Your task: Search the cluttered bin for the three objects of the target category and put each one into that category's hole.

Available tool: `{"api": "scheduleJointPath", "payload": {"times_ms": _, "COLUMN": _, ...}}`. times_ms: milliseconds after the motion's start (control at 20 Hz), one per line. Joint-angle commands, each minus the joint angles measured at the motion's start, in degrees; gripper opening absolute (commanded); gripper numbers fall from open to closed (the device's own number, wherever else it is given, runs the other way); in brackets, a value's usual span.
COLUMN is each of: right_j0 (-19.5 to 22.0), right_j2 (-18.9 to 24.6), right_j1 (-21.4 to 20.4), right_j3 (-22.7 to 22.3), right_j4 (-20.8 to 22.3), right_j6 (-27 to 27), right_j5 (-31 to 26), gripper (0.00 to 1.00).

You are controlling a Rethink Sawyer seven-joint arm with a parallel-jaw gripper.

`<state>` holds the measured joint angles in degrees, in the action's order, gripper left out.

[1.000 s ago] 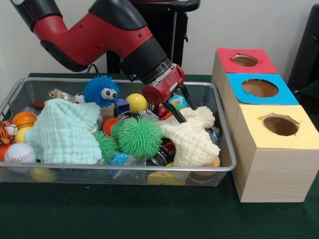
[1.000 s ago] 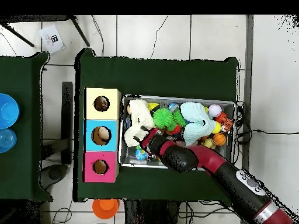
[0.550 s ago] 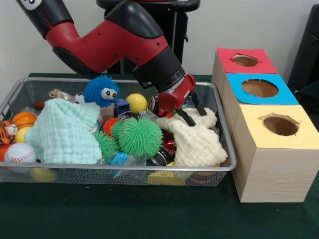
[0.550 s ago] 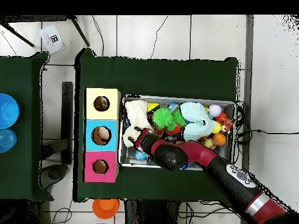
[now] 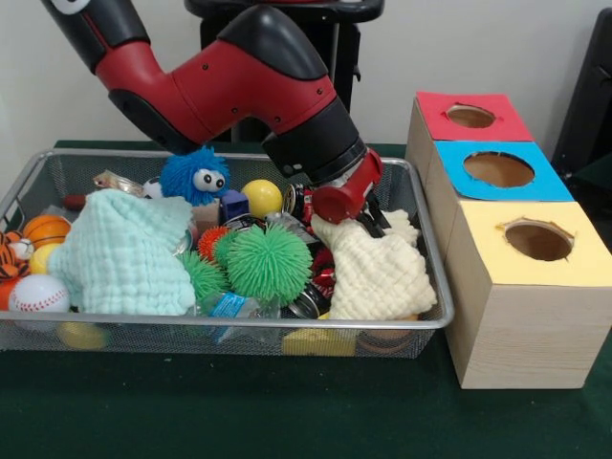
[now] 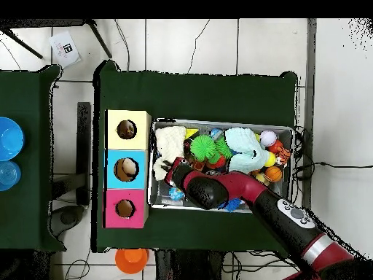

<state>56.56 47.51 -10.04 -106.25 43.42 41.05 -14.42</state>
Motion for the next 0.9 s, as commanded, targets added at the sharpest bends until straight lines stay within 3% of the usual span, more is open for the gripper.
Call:
{"api": "scheduleJointPath", "payload": {"times_ms": 50, "right_j0": -1.72, "right_j2": -6.14, "right_j1": 1.36, "right_j3": 8.78, "right_j4": 3.99, "right_j6": 3.54, "right_j5": -0.58, "gripper": 0.0}}
{"api": "scheduleJointPath", "payload": {"times_ms": 250, "right_j0": -1.56, "right_j2": -5.76, "right_j1": 0.91, "right_j3": 7.99, "right_j4": 3.94, "right_j6": 4.03, "right_j5": 0.23, "gripper": 0.0}}
{"api": "scheduleJointPath", "payload": {"times_ms": 350, "right_j0": -1.28, "right_j2": -4.66, "right_j1": -1.79, "right_j3": 5.73, "right_j4": 2.52, "right_j6": 5.39, "right_j5": 0.03, "gripper": 0.0}}
{"api": "scheduleJointPath", "payload": {"times_ms": 550, "right_j0": -0.4, "right_j2": -2.45, "right_j1": -13.46, "right_j3": -2.36, "right_j4": -1.46, "right_j6": 8.09, "right_j5": -3.77, "gripper": 0.0}}
{"api": "scheduleJointPath", "payload": {"times_ms": 700, "right_j0": 1.67, "right_j2": 2.0, "right_j1": -23.69, "right_j3": -10.05, "right_j4": -7.94, "right_j6": 9.89, "right_j5": -8.46, "gripper": 0.0}}
{"api": "scheduleJointPath", "payload": {"times_ms": 900, "right_j0": 1.62, "right_j2": 3.14, "right_j1": -31.45, "right_j3": -13.6, "right_j4": -12.12, "right_j6": 9.83, "right_j5": -10.57, "gripper": 0.0}}
